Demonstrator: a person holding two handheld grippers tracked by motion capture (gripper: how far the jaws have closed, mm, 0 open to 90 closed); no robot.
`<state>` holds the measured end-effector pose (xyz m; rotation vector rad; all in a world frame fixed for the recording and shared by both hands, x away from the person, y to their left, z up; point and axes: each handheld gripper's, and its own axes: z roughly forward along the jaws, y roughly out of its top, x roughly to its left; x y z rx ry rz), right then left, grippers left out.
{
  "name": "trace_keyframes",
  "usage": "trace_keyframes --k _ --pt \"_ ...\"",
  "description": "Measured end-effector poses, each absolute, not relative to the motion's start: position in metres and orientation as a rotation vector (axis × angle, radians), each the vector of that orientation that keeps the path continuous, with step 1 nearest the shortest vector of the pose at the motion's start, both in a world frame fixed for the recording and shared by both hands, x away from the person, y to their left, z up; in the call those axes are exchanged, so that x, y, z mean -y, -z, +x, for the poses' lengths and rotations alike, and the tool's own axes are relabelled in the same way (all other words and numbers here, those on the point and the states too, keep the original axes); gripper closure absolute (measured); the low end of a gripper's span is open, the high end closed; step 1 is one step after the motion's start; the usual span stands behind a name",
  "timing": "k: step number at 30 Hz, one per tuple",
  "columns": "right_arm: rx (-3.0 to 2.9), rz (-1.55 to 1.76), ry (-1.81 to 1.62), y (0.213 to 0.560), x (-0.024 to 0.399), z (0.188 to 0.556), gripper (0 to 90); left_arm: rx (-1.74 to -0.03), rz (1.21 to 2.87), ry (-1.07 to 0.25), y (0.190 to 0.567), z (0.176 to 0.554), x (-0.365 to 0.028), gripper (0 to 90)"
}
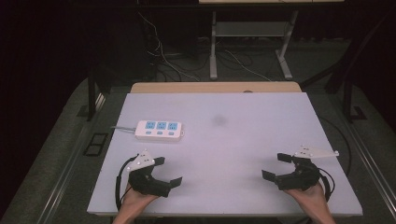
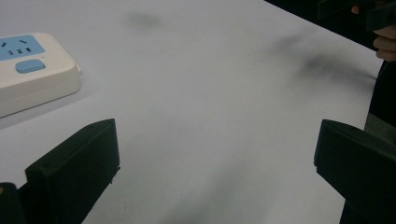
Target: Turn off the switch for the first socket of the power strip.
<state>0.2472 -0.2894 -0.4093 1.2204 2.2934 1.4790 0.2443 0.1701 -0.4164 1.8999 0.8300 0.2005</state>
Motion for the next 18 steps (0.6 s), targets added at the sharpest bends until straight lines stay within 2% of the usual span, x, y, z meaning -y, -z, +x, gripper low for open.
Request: trace_keyframes --k 18 --pt "-2.332 1.240 -1.467 0.4110 0.2908 0.2475 0.3 -0.808 1.928 -0.178 0.4148 0.2450 -0.1676 0.0"
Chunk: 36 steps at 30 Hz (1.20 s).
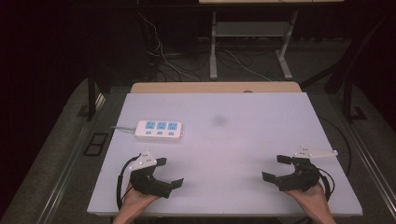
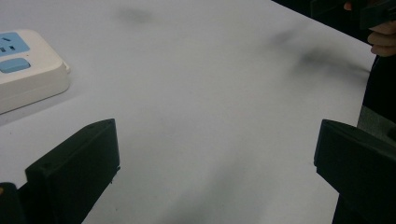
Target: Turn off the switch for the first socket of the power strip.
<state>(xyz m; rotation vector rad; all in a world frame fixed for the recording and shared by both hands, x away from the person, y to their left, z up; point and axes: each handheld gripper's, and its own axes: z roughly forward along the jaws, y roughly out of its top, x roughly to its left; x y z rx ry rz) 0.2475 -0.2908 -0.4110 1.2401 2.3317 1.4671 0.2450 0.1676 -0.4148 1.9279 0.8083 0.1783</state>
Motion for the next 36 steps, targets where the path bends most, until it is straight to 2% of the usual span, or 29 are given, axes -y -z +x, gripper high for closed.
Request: trace_keyframes --k 36 --pt "-2.368 1.244 -1.442 0.414 0.288 0.248 0.4 -0.837 1.927 -0.180 0.388 0.261 -0.186 0.0"
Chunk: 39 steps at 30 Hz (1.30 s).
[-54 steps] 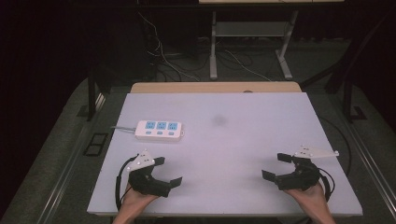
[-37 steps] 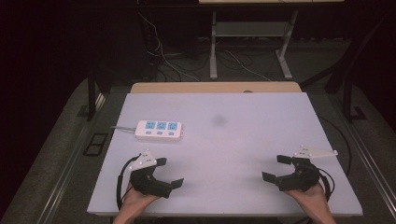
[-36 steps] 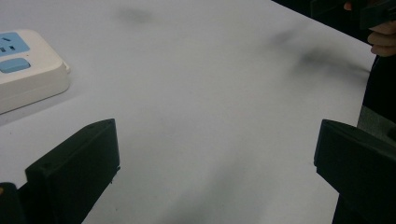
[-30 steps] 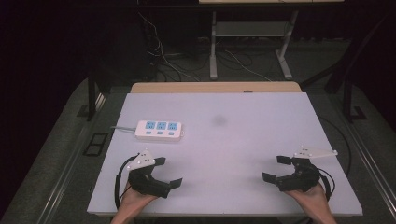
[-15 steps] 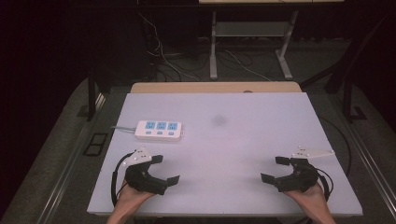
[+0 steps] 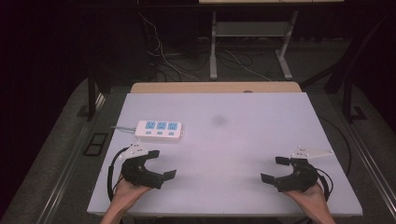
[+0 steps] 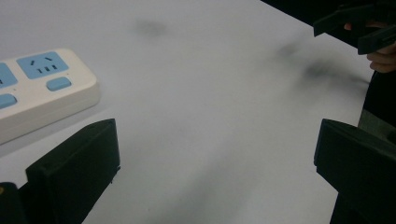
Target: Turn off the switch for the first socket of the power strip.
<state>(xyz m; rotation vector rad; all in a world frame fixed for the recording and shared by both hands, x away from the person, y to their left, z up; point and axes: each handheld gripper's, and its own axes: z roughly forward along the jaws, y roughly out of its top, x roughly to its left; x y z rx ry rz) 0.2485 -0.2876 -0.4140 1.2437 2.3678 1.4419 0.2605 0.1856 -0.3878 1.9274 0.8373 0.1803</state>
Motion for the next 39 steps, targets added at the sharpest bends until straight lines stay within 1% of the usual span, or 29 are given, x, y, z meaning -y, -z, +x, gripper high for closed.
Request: trace_keyframes --k 21,39 --pt "-2.374 1.247 -1.431 0.415 0.287 0.248 0.4 -0.858 1.960 -0.207 0.367 0.284 -0.198 0.0" --pt "-2.373 1.243 -1.426 0.415 0.288 0.247 0.4 -0.902 1.972 -0.230 0.359 0.303 -0.215 0.0"
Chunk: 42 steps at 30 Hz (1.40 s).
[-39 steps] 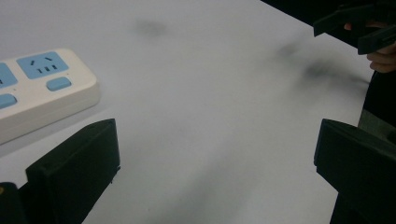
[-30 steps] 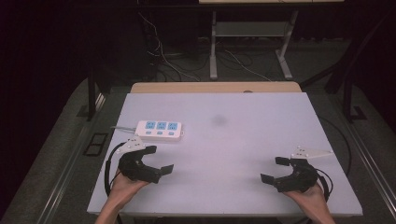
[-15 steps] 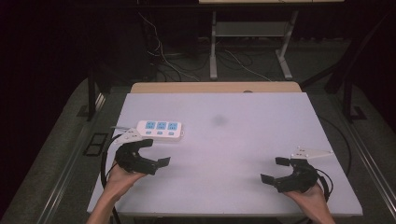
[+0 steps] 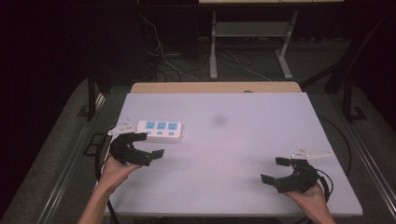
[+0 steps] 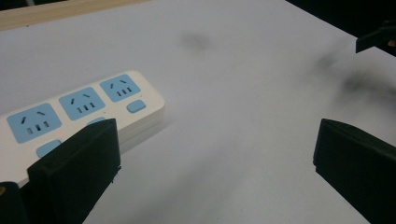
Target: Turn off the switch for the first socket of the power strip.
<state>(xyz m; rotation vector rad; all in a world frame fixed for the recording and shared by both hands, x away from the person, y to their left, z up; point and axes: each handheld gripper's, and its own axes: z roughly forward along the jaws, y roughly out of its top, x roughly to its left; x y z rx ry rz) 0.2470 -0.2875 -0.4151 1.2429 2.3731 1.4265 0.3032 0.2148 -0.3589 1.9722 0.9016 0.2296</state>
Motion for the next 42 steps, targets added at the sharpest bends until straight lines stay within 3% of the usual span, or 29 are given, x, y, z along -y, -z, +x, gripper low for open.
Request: trace_keyframes --k 42 --pt "-2.362 1.252 -1.418 0.416 0.289 0.247 0.4 -1.058 2.003 -0.262 0.355 0.360 -0.244 5.1"
